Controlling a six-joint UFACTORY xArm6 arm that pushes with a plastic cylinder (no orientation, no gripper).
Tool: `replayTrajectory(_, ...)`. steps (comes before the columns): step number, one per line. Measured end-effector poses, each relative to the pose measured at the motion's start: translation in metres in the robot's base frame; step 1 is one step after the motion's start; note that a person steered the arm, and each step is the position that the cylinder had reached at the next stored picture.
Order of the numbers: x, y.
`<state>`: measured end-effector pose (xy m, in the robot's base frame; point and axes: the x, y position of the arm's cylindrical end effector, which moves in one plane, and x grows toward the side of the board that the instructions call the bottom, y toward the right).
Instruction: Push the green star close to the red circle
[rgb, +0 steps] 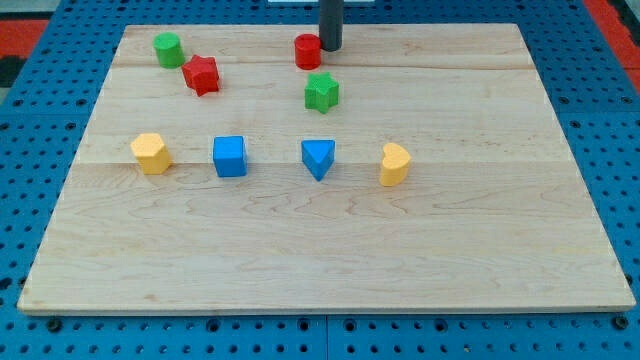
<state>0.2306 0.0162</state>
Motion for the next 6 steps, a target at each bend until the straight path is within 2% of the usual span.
replayTrajectory(1,0.057,0.0)
replayTrajectory(2,0.085,-0.032)
replayTrajectory(3,0.085,0.019)
replayTrajectory(4,0.134,0.051)
replayTrajectory(5,0.162,0.016)
replayTrajectory(6,0.141,-0.042)
